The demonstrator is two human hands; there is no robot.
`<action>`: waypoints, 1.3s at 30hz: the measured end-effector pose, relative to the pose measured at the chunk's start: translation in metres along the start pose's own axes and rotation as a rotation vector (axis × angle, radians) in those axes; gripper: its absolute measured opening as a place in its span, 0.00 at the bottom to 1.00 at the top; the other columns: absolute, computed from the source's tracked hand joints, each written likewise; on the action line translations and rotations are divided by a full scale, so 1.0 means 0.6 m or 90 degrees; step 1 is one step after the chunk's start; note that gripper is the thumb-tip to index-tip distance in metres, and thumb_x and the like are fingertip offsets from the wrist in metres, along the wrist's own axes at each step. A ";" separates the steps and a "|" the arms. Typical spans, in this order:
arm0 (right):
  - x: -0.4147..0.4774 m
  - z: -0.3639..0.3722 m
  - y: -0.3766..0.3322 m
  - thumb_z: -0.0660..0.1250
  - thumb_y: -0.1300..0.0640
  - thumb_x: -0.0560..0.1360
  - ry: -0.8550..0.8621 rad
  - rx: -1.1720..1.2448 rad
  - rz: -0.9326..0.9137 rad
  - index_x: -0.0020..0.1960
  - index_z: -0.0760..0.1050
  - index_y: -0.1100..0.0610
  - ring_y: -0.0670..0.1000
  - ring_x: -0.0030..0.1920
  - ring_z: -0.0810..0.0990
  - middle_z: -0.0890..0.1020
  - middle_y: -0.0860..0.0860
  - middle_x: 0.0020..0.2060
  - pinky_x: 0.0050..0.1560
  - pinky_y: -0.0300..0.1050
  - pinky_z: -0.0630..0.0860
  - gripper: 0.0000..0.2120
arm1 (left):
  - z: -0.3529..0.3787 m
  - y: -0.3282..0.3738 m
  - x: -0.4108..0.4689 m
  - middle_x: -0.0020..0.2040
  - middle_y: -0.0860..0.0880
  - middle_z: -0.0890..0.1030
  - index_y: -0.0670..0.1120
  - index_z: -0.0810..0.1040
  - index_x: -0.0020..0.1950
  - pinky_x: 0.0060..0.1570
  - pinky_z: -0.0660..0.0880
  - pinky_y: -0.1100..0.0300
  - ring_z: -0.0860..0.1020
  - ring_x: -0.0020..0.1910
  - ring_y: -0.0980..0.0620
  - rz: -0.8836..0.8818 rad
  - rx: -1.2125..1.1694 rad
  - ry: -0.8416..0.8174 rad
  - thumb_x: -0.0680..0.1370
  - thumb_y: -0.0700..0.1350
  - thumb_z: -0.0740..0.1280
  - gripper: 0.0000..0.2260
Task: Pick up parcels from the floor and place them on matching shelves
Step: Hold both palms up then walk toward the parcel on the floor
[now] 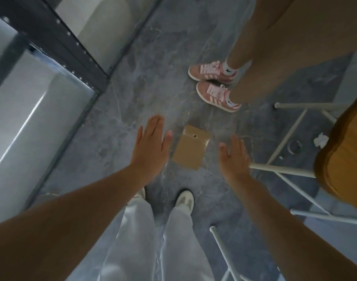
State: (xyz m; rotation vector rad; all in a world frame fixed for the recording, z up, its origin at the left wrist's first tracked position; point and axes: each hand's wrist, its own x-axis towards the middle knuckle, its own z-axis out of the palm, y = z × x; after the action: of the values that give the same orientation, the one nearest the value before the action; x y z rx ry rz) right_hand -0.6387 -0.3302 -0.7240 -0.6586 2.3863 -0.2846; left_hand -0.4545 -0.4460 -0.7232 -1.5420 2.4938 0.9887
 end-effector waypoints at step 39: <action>0.149 0.158 -0.145 0.52 0.41 0.83 -0.195 0.575 0.414 0.73 0.67 0.57 0.56 0.65 0.75 0.76 0.53 0.59 0.54 0.49 0.70 0.27 | 0.114 -0.091 0.154 0.76 0.47 0.70 0.51 0.65 0.79 0.71 0.65 0.53 0.69 0.73 0.46 -0.365 -0.546 -0.041 0.86 0.54 0.49 0.22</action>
State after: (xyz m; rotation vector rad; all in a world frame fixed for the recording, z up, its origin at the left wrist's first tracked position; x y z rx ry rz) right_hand -0.6051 -0.4542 -0.8132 0.4501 1.7720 -0.8171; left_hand -0.4756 -0.4985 -0.8375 -2.1534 1.4239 2.0307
